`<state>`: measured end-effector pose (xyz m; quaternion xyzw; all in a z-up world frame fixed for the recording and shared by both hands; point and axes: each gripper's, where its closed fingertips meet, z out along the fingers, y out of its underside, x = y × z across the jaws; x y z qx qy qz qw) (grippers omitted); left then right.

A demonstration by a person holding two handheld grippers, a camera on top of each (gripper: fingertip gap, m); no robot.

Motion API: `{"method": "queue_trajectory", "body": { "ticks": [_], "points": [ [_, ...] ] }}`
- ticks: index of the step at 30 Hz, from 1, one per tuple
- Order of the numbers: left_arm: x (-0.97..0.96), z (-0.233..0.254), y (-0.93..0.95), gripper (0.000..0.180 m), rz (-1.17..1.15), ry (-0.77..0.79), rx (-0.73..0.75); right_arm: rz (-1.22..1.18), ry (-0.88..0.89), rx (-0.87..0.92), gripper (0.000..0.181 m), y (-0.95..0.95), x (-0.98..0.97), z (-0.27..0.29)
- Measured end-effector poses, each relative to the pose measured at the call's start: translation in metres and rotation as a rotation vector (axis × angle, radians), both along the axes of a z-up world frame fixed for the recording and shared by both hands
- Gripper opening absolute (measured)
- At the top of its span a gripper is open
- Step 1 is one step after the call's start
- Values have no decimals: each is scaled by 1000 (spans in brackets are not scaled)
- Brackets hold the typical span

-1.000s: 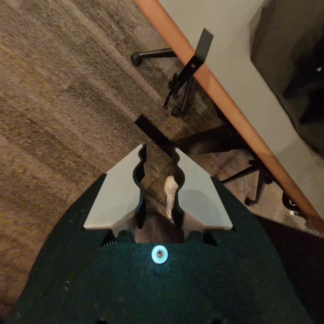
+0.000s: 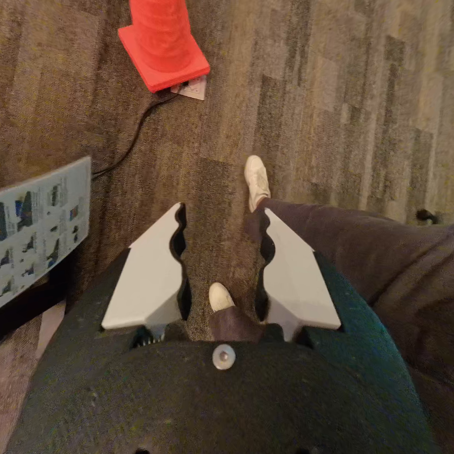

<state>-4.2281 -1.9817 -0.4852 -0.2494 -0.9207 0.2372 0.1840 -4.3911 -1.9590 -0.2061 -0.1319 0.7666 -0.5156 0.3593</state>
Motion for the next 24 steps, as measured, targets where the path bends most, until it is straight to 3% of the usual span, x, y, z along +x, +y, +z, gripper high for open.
{"method": "queue_trajectory", "body": {
  "ticks": [4,6,13,24],
  "points": [
    [-14,-24,-58,88,191,-137,71,114,147,10,99,-80,-54,-21],
    [-16,-19,-81,94,279,-184,82,180,208,-6,98,-118,-78,-14],
    [15,0,-115,95,614,-184,104,376,241,-57,86,-228,-99,7],
    [173,-24,-111,92,1070,-87,91,547,289,-118,73,-258,53,12]
  ]
}}
